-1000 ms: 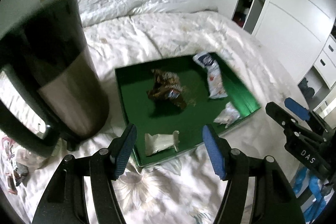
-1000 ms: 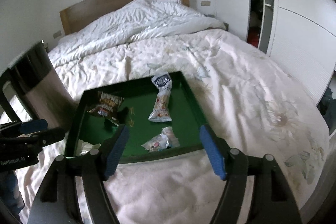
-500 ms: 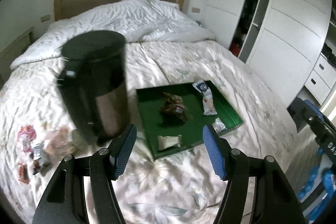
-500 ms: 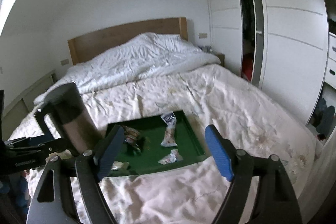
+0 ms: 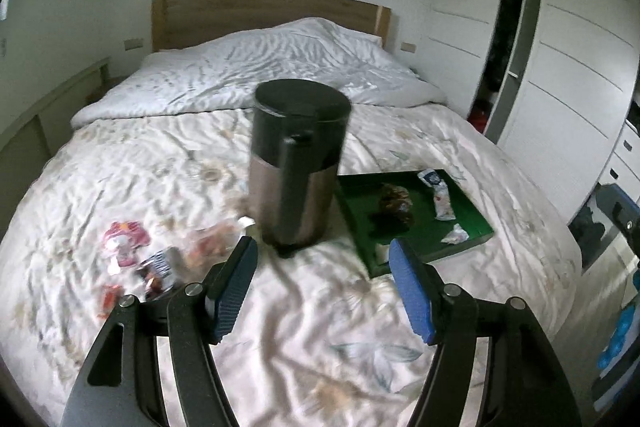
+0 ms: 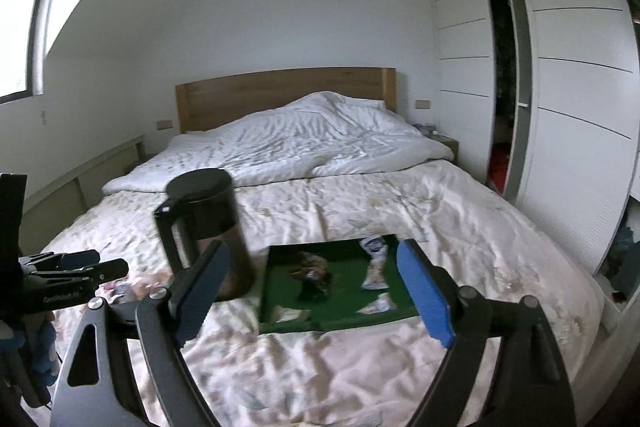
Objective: Organize snacks
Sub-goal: 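Move both open tools back toward the remaining snacks on the duvet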
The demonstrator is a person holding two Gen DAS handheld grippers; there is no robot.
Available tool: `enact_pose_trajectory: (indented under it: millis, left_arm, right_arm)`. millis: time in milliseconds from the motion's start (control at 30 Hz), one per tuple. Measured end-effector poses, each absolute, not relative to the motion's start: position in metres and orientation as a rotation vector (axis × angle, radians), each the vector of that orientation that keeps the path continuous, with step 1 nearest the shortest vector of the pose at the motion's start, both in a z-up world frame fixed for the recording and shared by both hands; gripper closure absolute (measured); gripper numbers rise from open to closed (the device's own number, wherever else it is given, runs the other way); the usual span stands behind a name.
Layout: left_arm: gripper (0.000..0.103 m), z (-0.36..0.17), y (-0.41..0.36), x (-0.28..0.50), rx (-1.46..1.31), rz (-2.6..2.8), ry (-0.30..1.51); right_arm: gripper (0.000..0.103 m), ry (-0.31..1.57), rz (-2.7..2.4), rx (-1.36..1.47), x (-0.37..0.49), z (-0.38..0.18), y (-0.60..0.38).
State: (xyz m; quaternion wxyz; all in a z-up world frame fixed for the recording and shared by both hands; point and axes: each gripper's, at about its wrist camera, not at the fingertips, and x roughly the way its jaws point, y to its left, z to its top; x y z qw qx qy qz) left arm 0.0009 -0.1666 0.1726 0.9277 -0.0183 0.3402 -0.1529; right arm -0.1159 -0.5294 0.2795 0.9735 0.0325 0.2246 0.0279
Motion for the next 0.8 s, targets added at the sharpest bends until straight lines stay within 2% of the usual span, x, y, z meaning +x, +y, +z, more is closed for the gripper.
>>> enact_pose_trajectory:
  millis: [567,800]
  left_arm:
    - [0.041,0.215,-0.055,-0.078,-0.175,-0.129,0.583]
    - [0.040,0.205,0.002,-0.107,-0.179,0.009,0.601]
  right_arm:
    - [0.000,0.416,0.237,0.083,-0.174,0.290,-0.465]
    - [0.000,0.423,0.284,0.106,-0.182,0.278,-0.461]
